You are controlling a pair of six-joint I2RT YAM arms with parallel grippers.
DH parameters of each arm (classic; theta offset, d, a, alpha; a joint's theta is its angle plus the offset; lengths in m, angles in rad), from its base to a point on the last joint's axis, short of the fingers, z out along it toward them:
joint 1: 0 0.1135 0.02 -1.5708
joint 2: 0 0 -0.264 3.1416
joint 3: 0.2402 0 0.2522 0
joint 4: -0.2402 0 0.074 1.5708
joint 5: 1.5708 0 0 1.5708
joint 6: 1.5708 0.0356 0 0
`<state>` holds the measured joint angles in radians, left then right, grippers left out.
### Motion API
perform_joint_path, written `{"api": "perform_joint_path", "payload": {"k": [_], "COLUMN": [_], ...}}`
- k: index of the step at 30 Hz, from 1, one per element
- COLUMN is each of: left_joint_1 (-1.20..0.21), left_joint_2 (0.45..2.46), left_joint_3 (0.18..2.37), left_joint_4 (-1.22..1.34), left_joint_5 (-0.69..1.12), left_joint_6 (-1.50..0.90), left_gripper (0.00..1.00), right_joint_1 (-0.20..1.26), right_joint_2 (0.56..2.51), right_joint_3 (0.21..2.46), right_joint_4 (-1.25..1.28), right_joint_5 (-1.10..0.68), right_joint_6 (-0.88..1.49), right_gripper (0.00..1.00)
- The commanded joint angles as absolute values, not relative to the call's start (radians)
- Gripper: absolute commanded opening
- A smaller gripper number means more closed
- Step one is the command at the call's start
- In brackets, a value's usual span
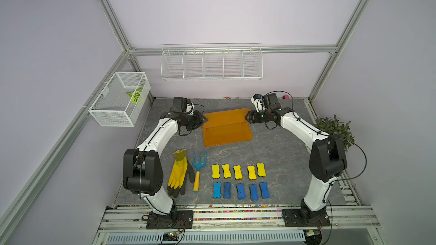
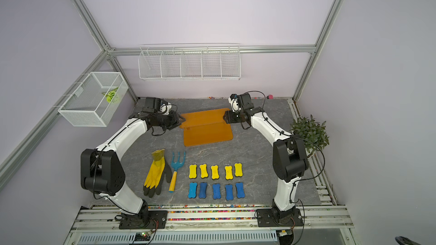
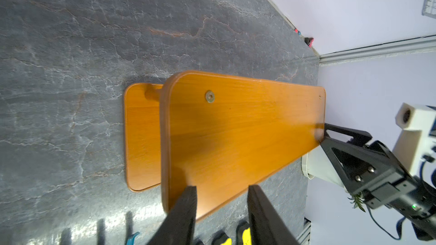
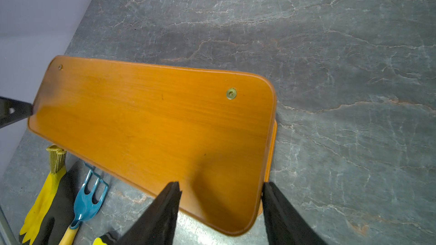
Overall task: Remove the whiteboard erasers from the shelf
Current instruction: Adjust the shelf at the center of the board.
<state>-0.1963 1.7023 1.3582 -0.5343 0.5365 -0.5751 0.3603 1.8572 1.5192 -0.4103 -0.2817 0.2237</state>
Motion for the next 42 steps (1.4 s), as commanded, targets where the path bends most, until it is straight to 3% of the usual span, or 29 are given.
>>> {"api": "perform_joint_path", "payload": {"k": [1,10,16,24,37,42], "left_joint_1": [-0.187,-0.173,-0.175,-0.213,-0.306,-0.306], "left_joint_2": [1.74,1.697,1.824,1.851,1.875,1.814], "left_joint_3": [1.38,1.437,1.478,1.497,1.534,1.509], "left_joint_4": [-0.563,-0.607,-0.617,-0.582,-0.586,-0.602], "left_joint_5": [0.506,0.308,0.397,0.477,0.492,0.358], "left_joint_6": [-0.565,-0.523,-0.523,-0.531,-0.516,-0.489], "left_gripper": [0.41,0.5,0.51,0.52,0.46,0.54], "right_joint_1": [0.355,0.327,0.324,0.316,0.316,0.303], "right_joint_2": [1.811,1.874,1.939,1.964,1.814,1.722], "right_joint_3": [1.506,1.595,1.662,1.663,1.492,1.429], "right_joint_4": [-0.379,-0.405,-0.435,-0.453,-0.407,-0.428], "right_joint_5": [-0.288,-0.291,-0.319,-0.325,-0.318,-0.218], "right_joint_6": [0.233,0.238,0.248,0.264,0.279,0.252], "right_gripper": [0.62,0.64,0.65,0.66,0.64,0.71]}}
